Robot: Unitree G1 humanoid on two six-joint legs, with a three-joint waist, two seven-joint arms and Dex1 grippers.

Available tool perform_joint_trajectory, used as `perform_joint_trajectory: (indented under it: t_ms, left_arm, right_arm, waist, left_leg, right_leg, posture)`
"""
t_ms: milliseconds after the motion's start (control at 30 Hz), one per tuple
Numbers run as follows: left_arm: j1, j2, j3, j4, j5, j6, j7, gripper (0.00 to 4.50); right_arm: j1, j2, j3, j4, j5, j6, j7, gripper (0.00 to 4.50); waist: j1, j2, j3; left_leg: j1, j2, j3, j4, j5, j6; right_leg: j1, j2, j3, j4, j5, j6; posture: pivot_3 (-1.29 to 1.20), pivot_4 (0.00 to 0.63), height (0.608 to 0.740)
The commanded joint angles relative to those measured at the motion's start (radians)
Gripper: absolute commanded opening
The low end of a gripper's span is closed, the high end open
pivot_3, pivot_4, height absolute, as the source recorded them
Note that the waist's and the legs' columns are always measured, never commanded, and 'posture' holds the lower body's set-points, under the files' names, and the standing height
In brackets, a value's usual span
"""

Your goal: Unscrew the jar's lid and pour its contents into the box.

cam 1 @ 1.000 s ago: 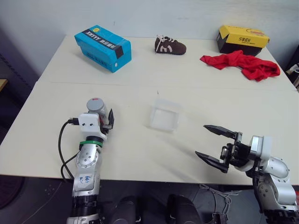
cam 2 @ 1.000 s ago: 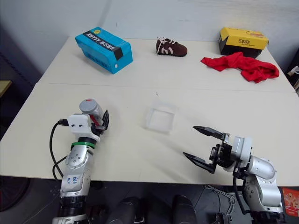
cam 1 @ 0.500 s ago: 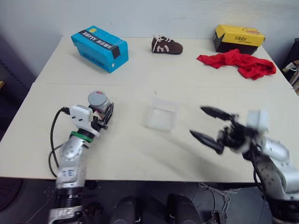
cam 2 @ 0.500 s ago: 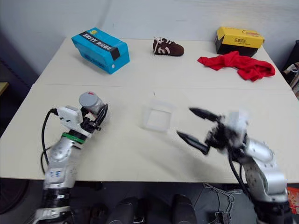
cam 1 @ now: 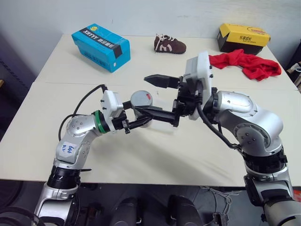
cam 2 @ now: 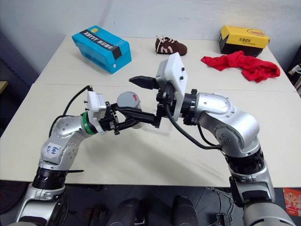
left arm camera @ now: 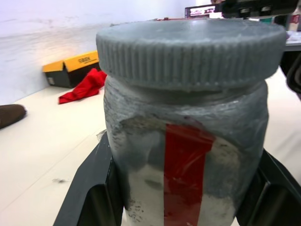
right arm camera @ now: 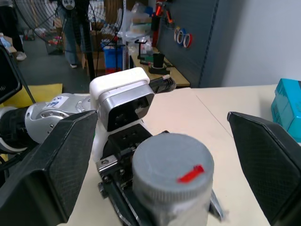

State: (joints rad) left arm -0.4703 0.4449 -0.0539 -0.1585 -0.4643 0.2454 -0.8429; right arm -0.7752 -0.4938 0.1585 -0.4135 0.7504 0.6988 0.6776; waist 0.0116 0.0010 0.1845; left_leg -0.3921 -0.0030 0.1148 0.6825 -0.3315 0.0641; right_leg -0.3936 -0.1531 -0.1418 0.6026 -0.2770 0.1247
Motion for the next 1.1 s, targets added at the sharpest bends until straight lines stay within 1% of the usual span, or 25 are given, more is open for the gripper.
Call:
perform_joint_trajectory:
  t_ms: [33,200,433,533,567,600,633,667,733,833,900,967,1033,1100]
  left_arm:
    - [-0.029,-0.014,-0.012,-0.055,-0.01,0.01,-0.002,2.31]
    - [-0.023,-0.017,-0.008,-0.067,-0.008,0.017,-0.004,2.31]
    - [-0.028,-0.013,-0.004,-0.057,-0.01,0.018,-0.022,2.31]
    - [-0.03,-0.015,-0.005,-0.054,-0.007,0.017,-0.025,2.31]
    - [-0.029,-0.015,-0.005,-0.054,-0.007,0.018,-0.027,2.31]
    - [-0.029,-0.015,-0.006,-0.055,-0.008,0.018,-0.028,2.31]
    - [-0.027,-0.013,-0.006,-0.057,-0.009,0.018,-0.033,2.31]
    - [-0.025,-0.011,-0.005,-0.059,-0.01,0.018,-0.036,2.31]
    - [-0.025,-0.004,-0.003,-0.06,-0.016,0.018,-0.054,2.31]
    - [-0.032,0.019,-0.008,-0.05,-0.02,0.008,-0.112,2.31]
    - [-0.038,0.029,-0.013,-0.059,-0.056,0.015,-0.178,2.31]
    - [-0.044,0.038,-0.024,-0.082,-0.11,0.041,-0.252,2.31]
    - [-0.048,0.039,-0.034,-0.111,-0.156,0.061,-0.303,2.31]
    - [-0.048,0.039,-0.036,-0.126,-0.174,0.075,-0.326,2.31]
  right_arm:
    - [-0.001,0.021,0.014,-0.013,-0.039,-0.019,0.001,4.5]
    - [-0.004,0.035,0.006,0.0,-0.068,-0.02,0.01,4.5]
    - [0.008,0.028,-0.011,0.008,-0.089,-0.025,0.035,4.5]
    - [0.016,0.027,-0.014,0.005,-0.093,-0.033,0.046,3.94]
    - [0.019,0.026,-0.014,0.002,-0.094,-0.035,0.051,3.56]
    - [0.022,0.025,-0.015,-0.001,-0.094,-0.036,0.055,3.3]
    - [0.026,0.025,-0.016,-0.003,-0.094,-0.037,0.06,2.9]
    - [0.028,0.024,-0.016,-0.004,-0.094,-0.038,0.065,2.64]
    - [0.027,0.018,-0.014,-0.002,-0.095,-0.041,0.085,2.59]
    - [0.016,0.003,-0.016,0.011,-0.061,-0.07,0.202,2.59]
    - [0.006,-0.029,-0.016,0.021,-0.025,-0.069,0.315,2.59]
    - [-0.018,-0.068,-0.015,0.053,0.022,-0.059,0.46,2.59]
    - [-0.04,-0.099,-0.004,0.097,0.017,-0.069,0.553,2.59]
    - [-0.051,-0.112,0.005,0.126,-0.004,-0.082,0.595,2.59]
  waist:
    - [-0.001,0.0,0.0]
    - [-0.013,0.0,0.0]
    - [-0.015,0.0,0.0]
    - [-0.015,0.0,0.0]
    - [-0.014,0.0,0.0]
    - [-0.014,0.0,0.0]
    - [-0.014,0.0,0.0]
    - [-0.014,0.0,0.0]
    - [-0.015,0.0,0.0]
    - [-0.015,0.0,0.0]
    - [-0.013,0.0,0.0]
    - [-0.014,0.0,0.0]
    - [-0.015,0.0,0.0]
    - [-0.015,0.0,0.0]
  left_leg:
    - [0.0,0.0,0.0,0.0,0.0,0.0]
    - [0.0,0.002,0.001,0.0,0.001,-0.001]
    - [0.001,0.004,0.001,0.0,0.002,-0.002]
    - [0.001,0.004,0.001,0.0,0.002,-0.002]
    - [0.001,0.003,0.001,0.0,0.002,-0.002]
    - [0.001,0.003,0.001,0.0,0.002,-0.002]
    - [0.001,0.003,0.001,0.0,0.002,-0.002]
    - [0.001,0.003,0.001,0.0,0.002,-0.002]
    - [0.001,0.003,0.001,0.0,0.002,-0.002]
    - [0.001,0.003,0.001,0.0,0.002,-0.002]
    - [0.001,0.003,0.001,0.0,0.002,-0.002]
    - [0.001,0.003,0.001,0.0,0.002,-0.002]
    - [0.001,0.003,0.002,0.0,0.002,-0.002]
    - [0.001,0.004,0.002,0.0,0.002,-0.002]
  right_leg:
    - [0.0,0.0,0.0,0.0,0.0,0.0]
    - [0.0,0.002,0.001,0.0,0.0,0.0]
    - [0.0,0.003,0.002,0.0,0.0,0.0]
    - [0.0,0.003,0.002,0.0,0.0,0.0]
    - [0.0,0.003,0.002,0.0,0.0,0.0]
    - [0.0,0.003,0.002,0.0,0.0,0.0]
    - [0.0,0.003,0.002,0.0,0.0,0.0]
    - [0.0,0.003,0.002,0.0,0.0,0.0]
    - [0.0,0.003,0.002,0.0,0.0,0.0]
    - [0.0,0.003,0.002,0.0,0.0,0.0]
    - [0.0,0.003,0.002,0.0,0.0,0.0]
    - [0.0,0.003,0.002,0.0,0.0,0.0]
    - [0.0,0.003,0.003,-0.001,0.0,0.0]
    - [0.0,0.003,0.003,-0.001,0.0,0.0]
  posture:
    - [0.0,0.15,0.74]
    - [0.0,0.15,0.74]
    - [0.0,0.15,0.74]
    - [0.0,0.15,0.74]
    - [0.0,0.15,0.74]
    - [0.0,0.15,0.74]
    - [0.0,0.15,0.74]
    - [0.0,0.15,0.74]
    - [0.0,0.15,0.74]
    - [0.0,0.15,0.74]
    - [0.0,0.15,0.74]
    - [0.0,0.15,0.74]
    - [0.0,0.15,0.74]
    - [0.0,0.15,0.74]
